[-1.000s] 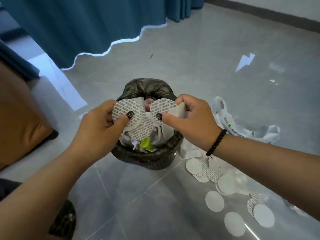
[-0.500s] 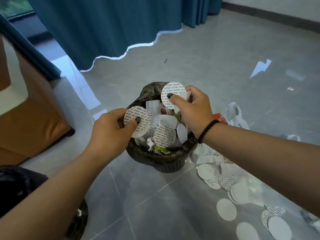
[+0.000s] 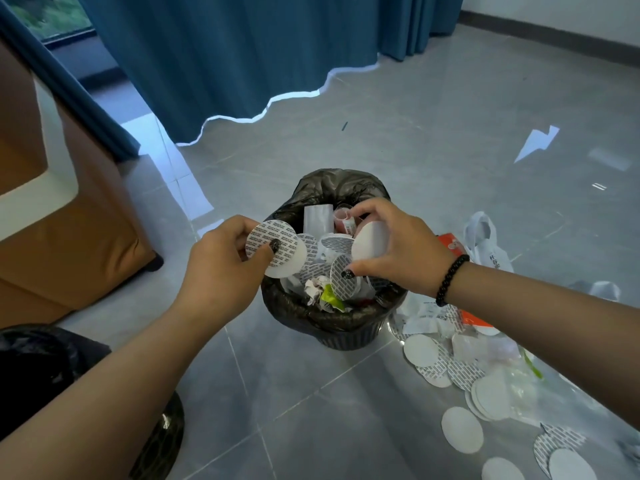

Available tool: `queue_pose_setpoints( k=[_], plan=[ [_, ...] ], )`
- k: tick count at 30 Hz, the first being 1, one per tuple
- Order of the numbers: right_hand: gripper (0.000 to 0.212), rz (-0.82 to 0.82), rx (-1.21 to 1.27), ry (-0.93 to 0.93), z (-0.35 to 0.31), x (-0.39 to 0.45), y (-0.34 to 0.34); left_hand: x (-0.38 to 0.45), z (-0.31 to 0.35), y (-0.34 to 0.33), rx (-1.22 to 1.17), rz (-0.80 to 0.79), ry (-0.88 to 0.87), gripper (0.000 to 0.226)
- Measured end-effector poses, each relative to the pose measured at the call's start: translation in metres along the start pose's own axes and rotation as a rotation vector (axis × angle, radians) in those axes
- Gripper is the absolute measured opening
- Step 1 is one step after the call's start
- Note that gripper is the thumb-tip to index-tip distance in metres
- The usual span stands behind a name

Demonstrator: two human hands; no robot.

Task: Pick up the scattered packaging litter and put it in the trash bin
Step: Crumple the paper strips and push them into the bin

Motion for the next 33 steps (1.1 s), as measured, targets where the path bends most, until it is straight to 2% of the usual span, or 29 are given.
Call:
queue_pose_setpoints(
  k=[5, 9, 12, 15, 19, 22, 24, 29, 33],
  plan=[
    [0.062, -0.019, 0.007, 0.001, 0.002, -0.001, -0.002, -0.003, 0.008, -0.009, -0.156, -0.102, -0.003, 0.014],
    [0.04, -0.147, -0.081, 0.077, 0.002, -0.008, -0.01, -0.006, 0.012, -0.02, -0.178, -0.199, 0.01, 0.007],
    [0.035, -0.111, -0.159, 0.09, 0.01, -0.013, -0.006, -0.006, 0.008, -0.03, -0.19, -0.287, 0.048, 0.009],
    [0.022, -0.028, -0.143, 0.114, 0.015, -0.017, -0.001, -0.003, 0.01, -0.027, -0.24, -0.183, 0.047, 0.009],
    [0.025, 0.047, -0.118, 0.191, 0.015, -0.022, 0.005, 0.004, 0.015, -0.014, -0.342, 0.052, 0.094, 0.005],
    [0.024, 0.087, -0.083, 0.198, 0.018, -0.026, 0.01, 0.012, 0.01, -0.015, -0.454, 0.095, 0.194, 0.004],
    [0.021, 0.122, -0.041, 0.137, 0.026, -0.029, 0.013, 0.018, 0.009, -0.023, -0.469, 0.097, 0.222, 0.004],
    [0.022, 0.239, 0.04, 0.041, 0.046, -0.041, 0.025, 0.028, -0.001, -0.051, -0.407, 0.065, 0.298, 0.011],
    [0.025, 0.351, 0.048, -0.052, 0.079, -0.058, 0.044, 0.034, 0.004, -0.061, -0.107, 0.128, 0.222, 0.034]
  ],
)
Point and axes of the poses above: each hand's wrist, its own x-axis towards the middle knuckle, its own y-axis out of the back of the hand, z = x × y, the point moved 7 cm from there along x, towards the middle knuckle, and after that the axes turned 3 degrees about -x, right-handed, at the moved point
